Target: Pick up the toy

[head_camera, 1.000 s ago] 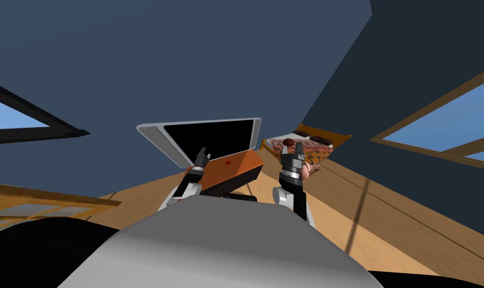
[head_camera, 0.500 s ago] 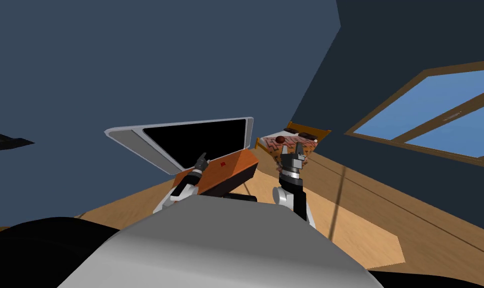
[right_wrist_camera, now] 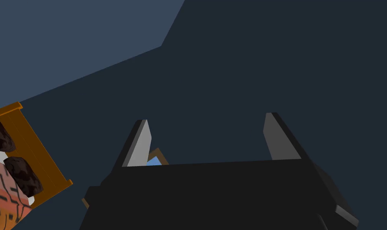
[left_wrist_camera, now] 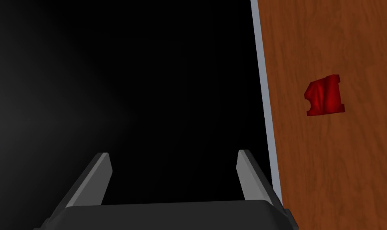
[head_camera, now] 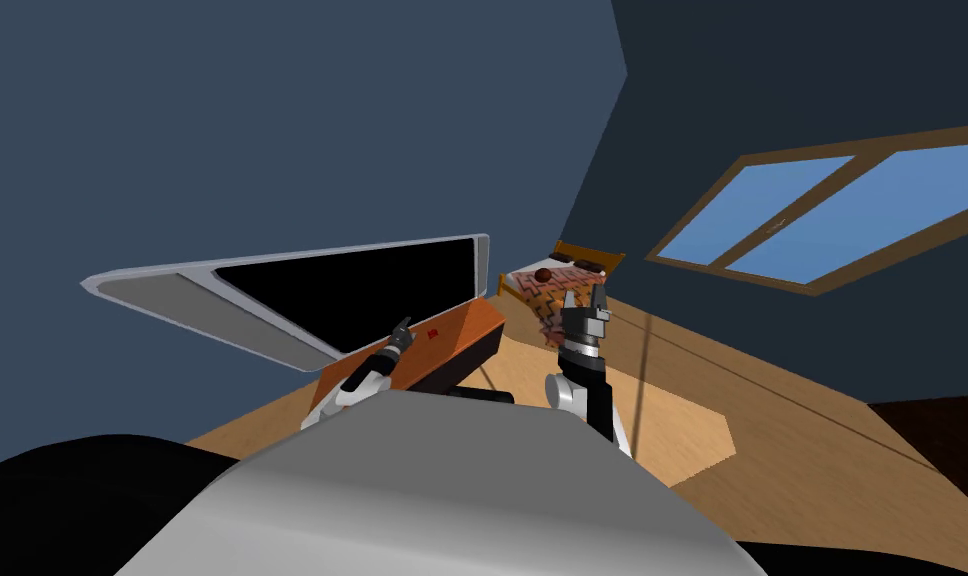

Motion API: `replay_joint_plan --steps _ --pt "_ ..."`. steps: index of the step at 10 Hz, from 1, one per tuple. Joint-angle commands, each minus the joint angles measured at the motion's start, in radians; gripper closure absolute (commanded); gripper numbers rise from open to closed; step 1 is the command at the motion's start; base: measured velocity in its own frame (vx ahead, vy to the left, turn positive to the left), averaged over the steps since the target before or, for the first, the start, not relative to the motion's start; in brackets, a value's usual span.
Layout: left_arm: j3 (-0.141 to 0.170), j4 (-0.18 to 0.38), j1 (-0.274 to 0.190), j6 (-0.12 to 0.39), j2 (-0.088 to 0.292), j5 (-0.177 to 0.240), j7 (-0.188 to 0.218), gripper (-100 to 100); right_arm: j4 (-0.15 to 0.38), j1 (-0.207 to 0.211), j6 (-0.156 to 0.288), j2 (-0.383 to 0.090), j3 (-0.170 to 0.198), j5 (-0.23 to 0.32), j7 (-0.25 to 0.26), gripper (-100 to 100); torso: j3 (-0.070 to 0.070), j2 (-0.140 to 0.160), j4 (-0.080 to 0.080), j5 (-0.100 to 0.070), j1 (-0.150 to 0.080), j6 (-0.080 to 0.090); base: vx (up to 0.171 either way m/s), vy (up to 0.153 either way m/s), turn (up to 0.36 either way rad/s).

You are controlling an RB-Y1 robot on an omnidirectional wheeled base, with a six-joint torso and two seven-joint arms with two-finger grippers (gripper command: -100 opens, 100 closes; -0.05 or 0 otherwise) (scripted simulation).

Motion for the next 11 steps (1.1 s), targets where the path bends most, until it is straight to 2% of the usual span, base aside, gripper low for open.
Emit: replay_joint_plan --steps 1,2,3,4,5,6,7,8,9,10,11 --pt "0.006 0.048 0.017 0.050 0.042 0.050 0.027 -100 0.000 0.000 0.000 0.000 0.000 0.000 0.000 0 0.000 0.000 0.000 0.000 0.000 0.000 0.024 -0.019 -0.333" --pt "0.006 0.048 0.017 0.060 0.042 0.051 0.027 -100 0.000 0.000 0.000 0.000 0.000 0.000 0.000 0 0.000 0.001 0.000 0.000 0.001 -0.001 0.027 -0.023 -0.171" --pt "0.009 0.090 0.018 0.088 0.066 0.085 0.044 -100 0.000 0.000 0.000 0.000 0.000 0.000 0.000 0 0.000 0.001 0.000 0.000 0.001 -0.001 0.044 -0.034 -0.274" --pt "0.009 0.090 0.018 0.096 0.066 0.085 0.044 -100 0.000 0.000 0.000 0.000 0.000 0.000 0.000 0 0.000 0.000 0.000 0.000 0.000 0.000 0.021 -0.012 -0.142" --pt "0.012 0.134 0.019 0.130 0.089 0.118 0.061 -100 0.000 0.000 0.000 0.000 0.000 0.000 0.000 0 0.000 0.001 0.000 0.000 0.001 -0.001 0.035 -0.015 -0.279" --pt "0.012 0.134 0.019 0.131 0.089 0.118 0.061 -100 0.000 0.000 0.000 0.000 0.000 0.000 0.000 0 0.000 0.000 0.000 0.000 0.001 0.000 0.036 -0.022 -0.154" --pt "0.016 0.177 0.020 0.166 0.111 0.151 0.079 -100 0.000 0.000 0.000 0.000 0.000 0.000 0.000 0 0.000 0.000 0.000 0.000 0.001 -0.001 0.069 -0.035 -0.295" --pt "0.016 0.178 0.020 0.166 0.111 0.151 0.079 -100 0.000 0.000 0.000 0.000 0.000 0.000 0.000 0 -0.001 -0.002 0.000 0.000 0.000 0.000 0.036 -0.015 -0.152" --pt "0.020 0.223 0.021 0.200 0.132 0.185 0.097 -100 0.000 0.000 0.000 0.000 0.000 0.000 0.000 0 0.000 0.000 0.000 0.000 0.001 -0.001 0.061 -0.020 -0.276" --pt "0.020 0.223 0.021 0.200 0.132 0.185 0.097 -100 0.000 0.000 0.000 0.000 0.000 0.000 0.000 0 -0.001 -0.001 0.000 0.000 0.001 -0.001 0.031 -0.006 -0.152" --pt "0.024 0.254 0.021 0.233 0.152 0.218 0.116 -100 0.000 0.000 0.000 0.000 0.000 0.000 0.000 0 0.000 0.000 0.000 0.000 0.001 -0.001 0.042 -0.004 -0.226"
